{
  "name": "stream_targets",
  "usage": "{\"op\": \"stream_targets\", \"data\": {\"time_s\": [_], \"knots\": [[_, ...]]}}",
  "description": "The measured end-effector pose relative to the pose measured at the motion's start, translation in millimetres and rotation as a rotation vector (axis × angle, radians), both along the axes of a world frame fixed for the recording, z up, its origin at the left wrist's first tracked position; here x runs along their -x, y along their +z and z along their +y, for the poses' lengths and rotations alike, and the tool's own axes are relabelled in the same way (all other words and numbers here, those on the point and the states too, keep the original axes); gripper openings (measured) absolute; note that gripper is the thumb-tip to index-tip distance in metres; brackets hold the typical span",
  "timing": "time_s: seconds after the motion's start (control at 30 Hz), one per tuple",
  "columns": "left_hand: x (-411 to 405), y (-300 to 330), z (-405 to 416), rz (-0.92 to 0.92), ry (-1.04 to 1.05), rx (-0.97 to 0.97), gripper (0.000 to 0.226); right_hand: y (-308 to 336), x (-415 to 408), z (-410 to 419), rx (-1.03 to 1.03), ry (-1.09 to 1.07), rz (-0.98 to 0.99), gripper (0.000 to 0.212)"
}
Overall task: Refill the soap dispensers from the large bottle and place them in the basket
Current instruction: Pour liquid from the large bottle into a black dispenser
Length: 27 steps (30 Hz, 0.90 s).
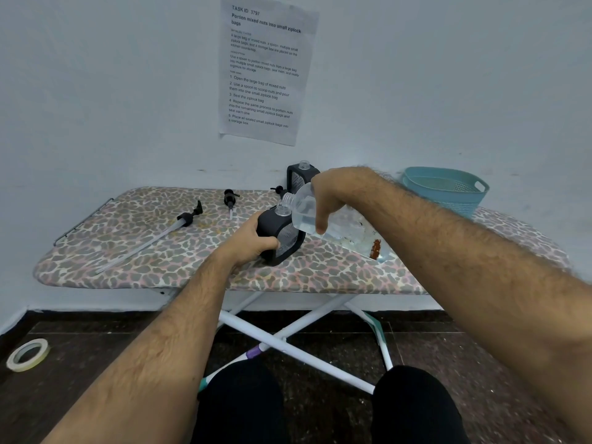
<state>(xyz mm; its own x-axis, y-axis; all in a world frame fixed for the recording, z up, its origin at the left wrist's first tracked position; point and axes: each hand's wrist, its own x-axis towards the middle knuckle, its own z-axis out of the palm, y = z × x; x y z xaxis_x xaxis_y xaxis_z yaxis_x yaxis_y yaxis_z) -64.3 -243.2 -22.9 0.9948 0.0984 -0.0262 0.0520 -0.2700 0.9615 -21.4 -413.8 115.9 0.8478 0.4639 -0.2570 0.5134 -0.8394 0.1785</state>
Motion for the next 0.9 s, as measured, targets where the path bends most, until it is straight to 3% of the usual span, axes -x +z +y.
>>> {"op": "stream_targets", "data": {"time_s": [0.13, 0.37, 0.67, 0.9], "knots": [[2.6, 1.1, 0.0, 0.009, 0.003, 0.001, 0.075, 0.3, 2.8, -1.3, 0.002, -0.002, -0.008, 0.085], [0.2, -0.5, 1.4, 0.01, 0.002, -0.007, 0.064, 2.4, 5.9, -0.1, 0.004, -0.021, 0.009, 0.084], [1.9, 2.0, 0.5, 0.019, 0.0, -0.006, 0.075, 1.2, 5.8, 2.0, 0.007, -0.05, 0.015, 0.084], [1.8, 0.9, 0.0, 0.017, -0.004, 0.003, 0.07, 1.2, 5.9, 3.2, 0.019, -0.06, 0.017, 0.086]]}}
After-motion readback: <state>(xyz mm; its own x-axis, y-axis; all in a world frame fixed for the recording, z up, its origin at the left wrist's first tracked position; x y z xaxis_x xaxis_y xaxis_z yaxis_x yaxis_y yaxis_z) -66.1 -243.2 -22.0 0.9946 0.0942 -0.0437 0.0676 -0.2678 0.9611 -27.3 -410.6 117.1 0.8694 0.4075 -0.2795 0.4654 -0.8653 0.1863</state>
